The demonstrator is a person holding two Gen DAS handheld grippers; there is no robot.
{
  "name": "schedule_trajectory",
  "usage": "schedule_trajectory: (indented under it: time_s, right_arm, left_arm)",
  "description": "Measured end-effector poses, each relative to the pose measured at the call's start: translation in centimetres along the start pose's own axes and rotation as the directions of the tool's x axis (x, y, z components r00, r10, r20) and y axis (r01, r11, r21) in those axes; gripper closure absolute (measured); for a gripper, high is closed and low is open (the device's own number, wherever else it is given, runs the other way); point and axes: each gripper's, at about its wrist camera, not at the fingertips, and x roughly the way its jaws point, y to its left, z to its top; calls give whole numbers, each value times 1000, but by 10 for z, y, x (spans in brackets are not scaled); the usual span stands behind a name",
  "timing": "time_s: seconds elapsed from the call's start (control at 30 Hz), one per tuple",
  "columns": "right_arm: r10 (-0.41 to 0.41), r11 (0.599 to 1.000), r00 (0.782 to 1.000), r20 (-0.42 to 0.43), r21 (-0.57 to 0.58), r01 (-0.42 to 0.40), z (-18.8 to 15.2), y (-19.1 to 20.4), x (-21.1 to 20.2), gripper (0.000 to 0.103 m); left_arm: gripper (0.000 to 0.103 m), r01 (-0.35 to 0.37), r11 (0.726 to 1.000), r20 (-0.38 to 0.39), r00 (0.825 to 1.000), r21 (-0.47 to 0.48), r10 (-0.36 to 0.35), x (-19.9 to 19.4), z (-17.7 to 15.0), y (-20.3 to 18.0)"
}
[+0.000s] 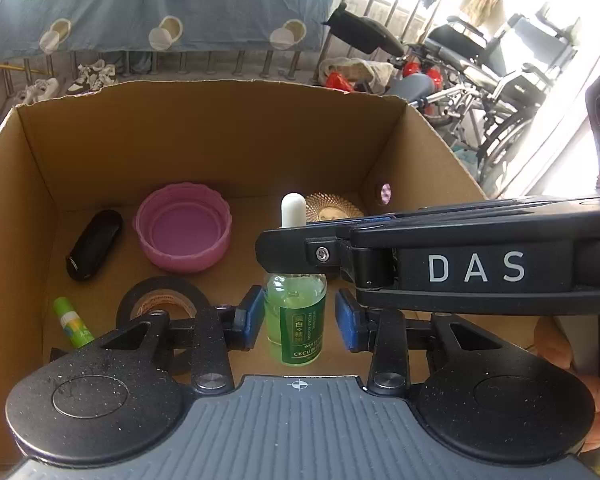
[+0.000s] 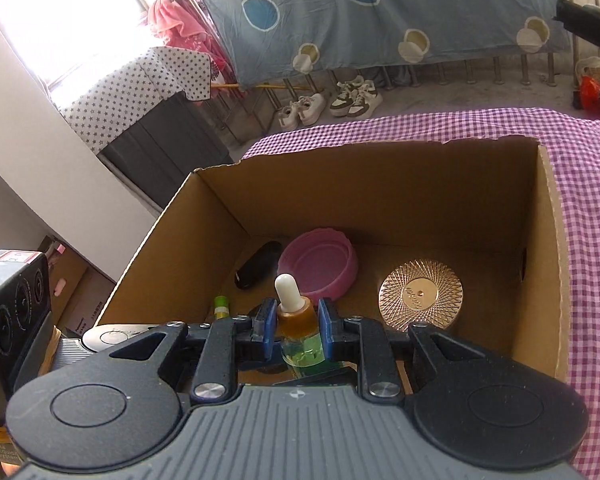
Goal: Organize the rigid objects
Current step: 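Carry the dropper bottle into the box and open the right gripper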
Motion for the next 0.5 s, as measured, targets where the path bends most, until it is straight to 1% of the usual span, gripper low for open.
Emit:
schedule_trajectory:
  time_s: [0.07,0.1,0.13,0.23,0.33,0.37,0.4,0.43,0.47,0.5]
  right_arm:
    - [-27,999,999,-18,-32,26,-4,5,6,78]
    - [-38,998,999,-10,-53,37,-5,9,6,78]
    - [-47,997,999,-14,-66,46,-5,13,5,78]
    - [-79,992,997,-9,-95,78,-6,22,4,77]
    - [-97,989,995,10,-113,98,-7,30,-2,75]
    - [-96,989,995,15,-108,97,-7,31,-5,70]
    - [-99,990,995,24,-102,101,-6,31,-8,61]
    - [-103,990,994,35,-98,106,-6,31,-11,56]
    - [-106,989,993,49,-95,110,-7,31,-16,53]
    - [-107,990,992,63,-89,112,-7,30,-22,53]
  left_arm:
    - [54,6,1000,-1,1000,-13,-6,-1,-1,3]
    - [51,13,1000,3,1000,-13,-13,-3,-2,3]
    - [45,21,1000,9,1000,-9,-21,-5,-1,2]
    - [40,18,1000,16,1000,7,-18,-5,0,0]
    - [31,28,999,29,999,19,-29,-8,0,-3]
    - [29,28,999,37,999,26,-29,-9,0,-5]
    - [28,28,999,44,999,33,-30,-11,-1,-6]
    - [25,25,999,52,998,42,-27,-13,-1,-8]
    - [22,21,999,60,998,47,-24,-15,-2,-9]
    - [21,20,998,68,997,51,-24,-18,-3,-11]
